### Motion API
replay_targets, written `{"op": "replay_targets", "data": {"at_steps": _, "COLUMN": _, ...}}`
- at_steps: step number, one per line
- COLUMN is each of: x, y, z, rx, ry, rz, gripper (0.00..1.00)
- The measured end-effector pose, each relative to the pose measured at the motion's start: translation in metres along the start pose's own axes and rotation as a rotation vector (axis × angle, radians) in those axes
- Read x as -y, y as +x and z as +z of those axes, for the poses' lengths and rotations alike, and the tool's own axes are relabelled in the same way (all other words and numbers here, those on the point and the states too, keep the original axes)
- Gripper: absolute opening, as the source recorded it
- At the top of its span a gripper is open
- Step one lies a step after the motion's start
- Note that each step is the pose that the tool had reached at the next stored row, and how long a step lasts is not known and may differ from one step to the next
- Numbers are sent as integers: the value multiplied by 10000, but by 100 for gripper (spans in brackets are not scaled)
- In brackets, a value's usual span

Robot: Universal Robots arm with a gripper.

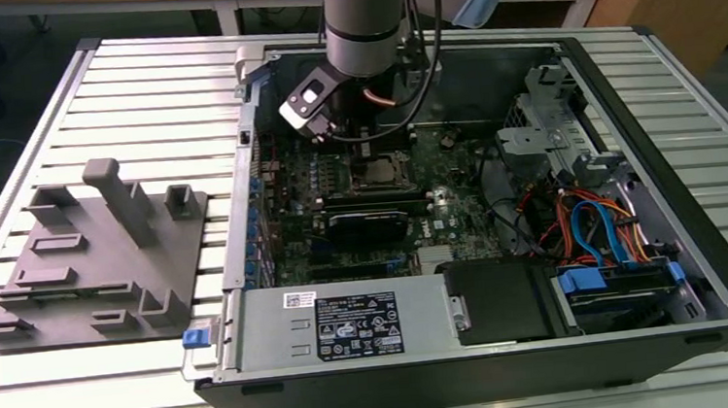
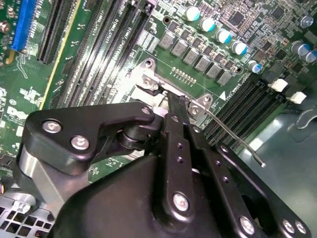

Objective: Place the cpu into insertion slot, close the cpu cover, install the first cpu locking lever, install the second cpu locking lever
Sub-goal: 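Close the cpu cover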

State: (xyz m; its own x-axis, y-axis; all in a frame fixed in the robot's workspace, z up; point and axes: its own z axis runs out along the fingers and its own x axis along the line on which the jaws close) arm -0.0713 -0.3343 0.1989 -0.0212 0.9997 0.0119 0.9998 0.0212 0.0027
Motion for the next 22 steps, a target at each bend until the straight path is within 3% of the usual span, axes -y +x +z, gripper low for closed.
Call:
{"op": "replay_targets", "data": {"at_steps": 2, "x": -1, "y": 2, "z": 6, "rx": -70, "ry": -6, "rz": 3, "gripper": 10}}
{"op": "replay_targets", "data": {"at_steps": 6, "x": 0, "y": 2, "z": -4, "rx": -123, "ry": -10, "rz": 1, "gripper": 10}}
{"op": "replay_targets", "data": {"at_steps": 12, "x": 1, "y": 2, "z": -50, "rx": -125, "ry": -6, "rz": 1, "gripper": 10}}
{"op": "replay_targets", "data": {"at_steps": 22, "x": 2, "y": 1, "z": -8, "rx": -121, "ry": -3, "rz": 1, "gripper": 10}}
